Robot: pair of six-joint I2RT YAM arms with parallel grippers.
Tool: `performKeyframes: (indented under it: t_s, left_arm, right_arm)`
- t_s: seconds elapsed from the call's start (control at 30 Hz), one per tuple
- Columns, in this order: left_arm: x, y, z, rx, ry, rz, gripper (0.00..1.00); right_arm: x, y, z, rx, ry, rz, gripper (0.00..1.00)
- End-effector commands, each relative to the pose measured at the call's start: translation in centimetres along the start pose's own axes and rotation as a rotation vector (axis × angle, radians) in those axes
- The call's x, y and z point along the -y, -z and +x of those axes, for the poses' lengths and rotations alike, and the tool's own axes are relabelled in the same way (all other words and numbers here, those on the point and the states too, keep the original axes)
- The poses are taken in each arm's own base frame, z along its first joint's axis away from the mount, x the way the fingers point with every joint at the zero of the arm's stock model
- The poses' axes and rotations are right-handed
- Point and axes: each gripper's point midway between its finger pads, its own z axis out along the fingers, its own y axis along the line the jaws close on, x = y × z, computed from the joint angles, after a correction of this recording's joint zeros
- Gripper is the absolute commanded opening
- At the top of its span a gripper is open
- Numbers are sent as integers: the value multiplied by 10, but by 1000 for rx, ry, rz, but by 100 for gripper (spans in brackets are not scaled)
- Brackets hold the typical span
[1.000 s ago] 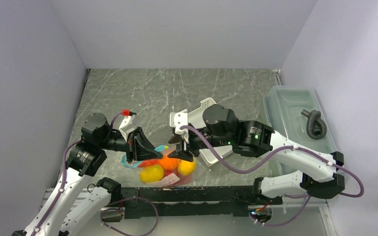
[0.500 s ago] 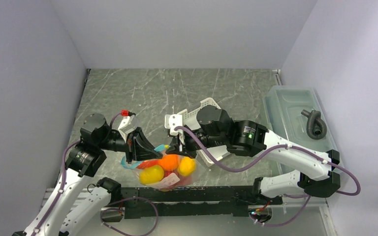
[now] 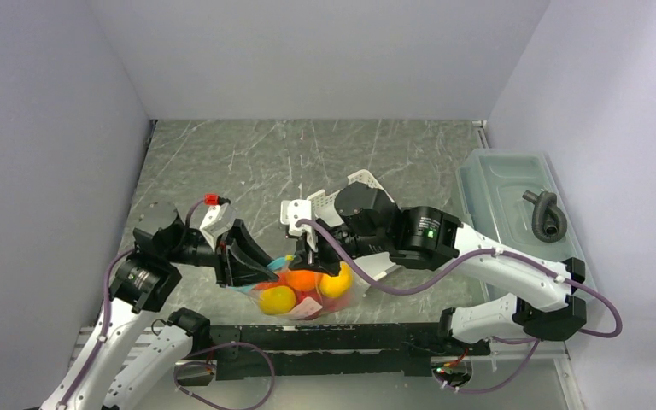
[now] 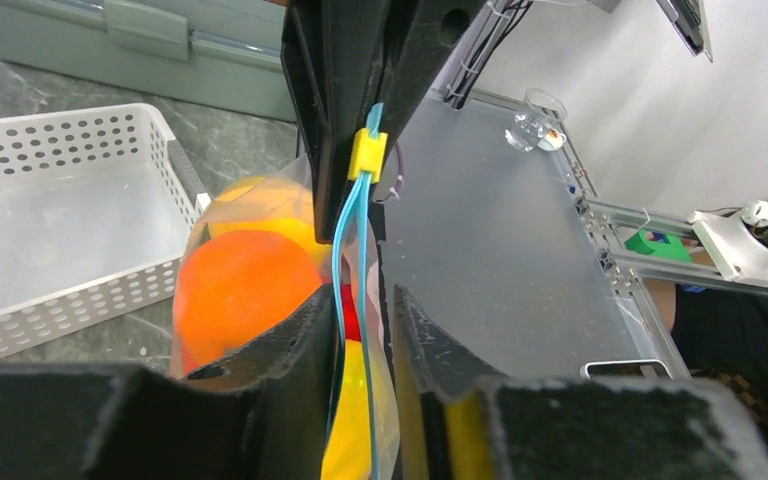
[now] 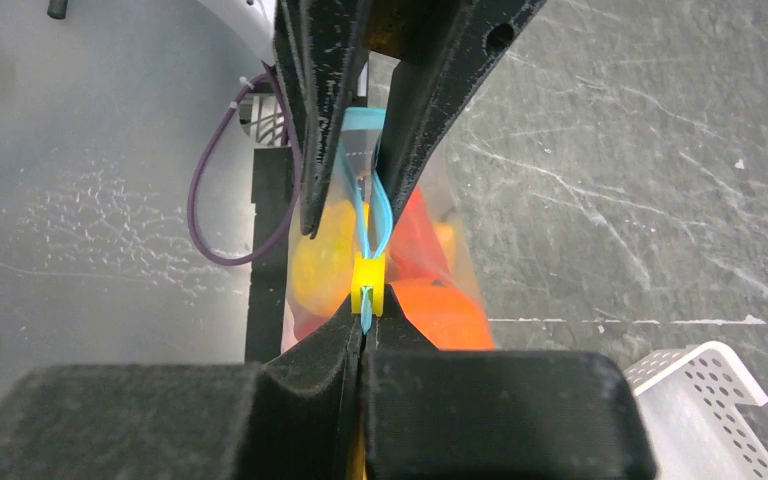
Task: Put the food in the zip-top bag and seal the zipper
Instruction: Zip the zipper food storage bag at the center of the board.
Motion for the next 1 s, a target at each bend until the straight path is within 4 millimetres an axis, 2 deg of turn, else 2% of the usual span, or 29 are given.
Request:
performKeyframes:
  t_s: [0.0, 0.07, 0.17, 0.3, 0.33, 0.37, 0.63, 0.97]
  left_arm:
    - [10, 3, -11, 31, -99, -3, 34]
    - [14, 4, -18, 40, -127, -17, 36]
    - [17, 7, -31, 58, -166, -47, 49]
    - [21, 8, -46, 79, -204, -69, 55]
    - [21, 8, -49, 86, -212, -75, 65]
    - [20, 8, -53, 93, -217, -83, 68]
    - [14, 8, -67, 128, -226, -117, 68]
    - [4, 3, -67, 137, -182, -107, 63]
  right_arm:
    - [2, 12, -34, 67, -14, 29, 0]
    - [1, 11, -35, 51, -32, 25, 0]
    - [0, 10, -36, 40, -49, 17, 0]
    - [-2, 9, -35, 31, -65, 8, 0]
    - [-3, 9, -36, 31, -66, 5, 0]
    - [-4, 8, -35, 27, -71, 1, 0]
    - [-9, 5, -40, 40, -84, -15, 0]
    - [-7, 0, -44, 59, -82, -4, 0]
